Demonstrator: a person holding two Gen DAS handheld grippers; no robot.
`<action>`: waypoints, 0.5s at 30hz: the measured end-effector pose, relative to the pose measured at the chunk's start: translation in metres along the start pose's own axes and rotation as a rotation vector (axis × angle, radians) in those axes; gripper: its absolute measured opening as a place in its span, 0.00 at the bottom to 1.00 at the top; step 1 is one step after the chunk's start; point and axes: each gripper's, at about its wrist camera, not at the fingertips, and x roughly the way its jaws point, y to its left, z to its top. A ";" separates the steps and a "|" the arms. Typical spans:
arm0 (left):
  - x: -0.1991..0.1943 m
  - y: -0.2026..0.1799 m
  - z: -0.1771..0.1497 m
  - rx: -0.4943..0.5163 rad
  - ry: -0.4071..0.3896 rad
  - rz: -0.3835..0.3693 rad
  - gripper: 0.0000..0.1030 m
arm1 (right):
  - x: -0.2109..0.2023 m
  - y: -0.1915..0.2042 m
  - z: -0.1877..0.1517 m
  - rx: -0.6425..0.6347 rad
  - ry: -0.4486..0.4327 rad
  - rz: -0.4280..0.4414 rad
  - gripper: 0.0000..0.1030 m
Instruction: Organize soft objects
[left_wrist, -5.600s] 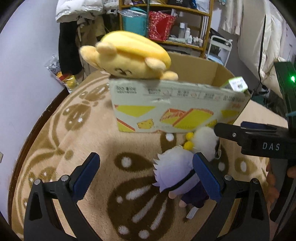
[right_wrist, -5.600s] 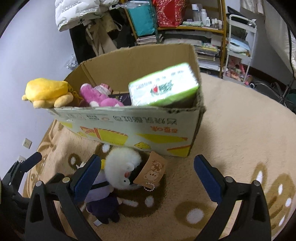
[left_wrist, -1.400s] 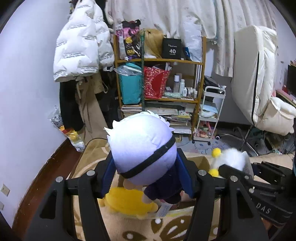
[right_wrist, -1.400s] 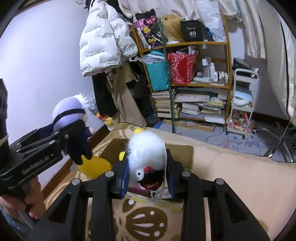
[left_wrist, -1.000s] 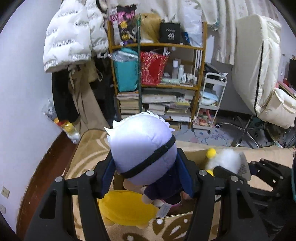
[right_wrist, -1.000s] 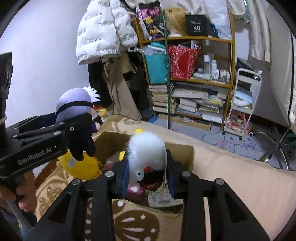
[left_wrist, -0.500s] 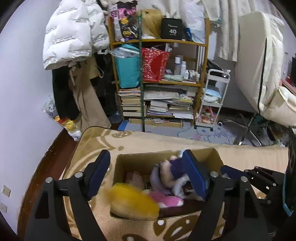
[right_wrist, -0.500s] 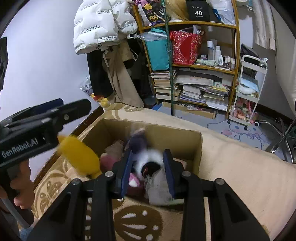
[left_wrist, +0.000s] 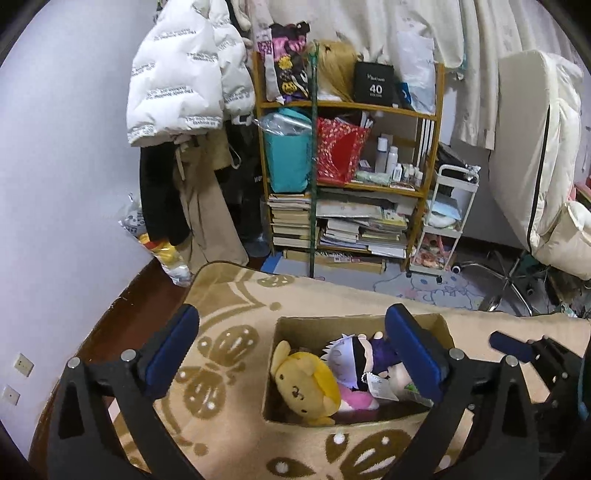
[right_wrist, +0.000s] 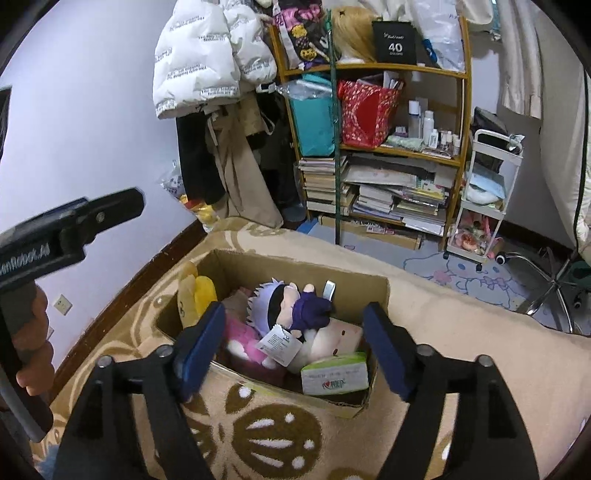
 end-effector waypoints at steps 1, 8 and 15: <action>-0.005 0.002 -0.001 -0.001 -0.006 0.003 0.99 | -0.003 -0.001 0.000 0.005 -0.006 -0.001 0.93; -0.041 0.015 -0.009 0.020 -0.070 0.023 1.00 | -0.048 0.005 0.002 0.013 -0.094 -0.011 1.00; -0.082 0.016 -0.021 0.050 -0.134 0.058 1.00 | -0.092 0.009 0.003 0.028 -0.167 -0.019 1.00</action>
